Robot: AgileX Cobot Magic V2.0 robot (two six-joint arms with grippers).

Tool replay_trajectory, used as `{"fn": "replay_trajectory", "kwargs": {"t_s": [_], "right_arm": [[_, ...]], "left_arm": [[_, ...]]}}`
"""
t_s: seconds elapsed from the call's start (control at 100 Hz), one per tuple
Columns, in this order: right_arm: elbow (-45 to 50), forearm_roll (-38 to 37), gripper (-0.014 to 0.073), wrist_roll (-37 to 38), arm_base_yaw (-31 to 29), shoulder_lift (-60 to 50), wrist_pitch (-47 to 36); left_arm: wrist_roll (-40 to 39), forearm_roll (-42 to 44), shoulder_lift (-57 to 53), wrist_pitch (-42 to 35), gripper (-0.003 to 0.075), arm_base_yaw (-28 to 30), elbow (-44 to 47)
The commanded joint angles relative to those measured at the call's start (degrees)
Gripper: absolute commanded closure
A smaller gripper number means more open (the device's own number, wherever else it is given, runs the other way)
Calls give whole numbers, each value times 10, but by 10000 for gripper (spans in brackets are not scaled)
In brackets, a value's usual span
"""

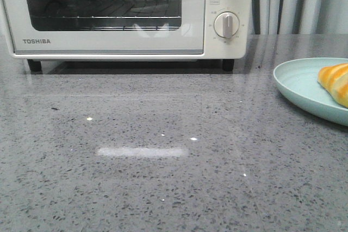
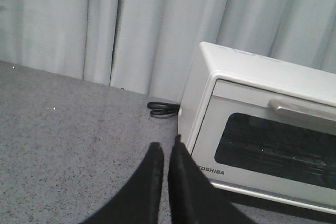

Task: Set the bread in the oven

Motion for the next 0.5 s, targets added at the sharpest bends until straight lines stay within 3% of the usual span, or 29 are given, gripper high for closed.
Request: {"fn": "replay_trajectory", "kwargs": {"t_s": [0.0, 0.18, 0.34, 0.49], "right_arm": [[-22, 49, 662, -1, -1, 29, -80], [-45, 74, 662, -3, 10, 76, -102], [-81, 74, 662, -13, 52, 147, -95], [-115, 74, 662, -41, 88, 185, -94]], "left_arm": [[4, -7, 14, -42, 740, -1, -22], [11, -20, 14, -58, 740, -1, -22], [14, -90, 33, -105, 740, -2, -22], [16, -113, 98, -120, 740, -41, -28]]}}
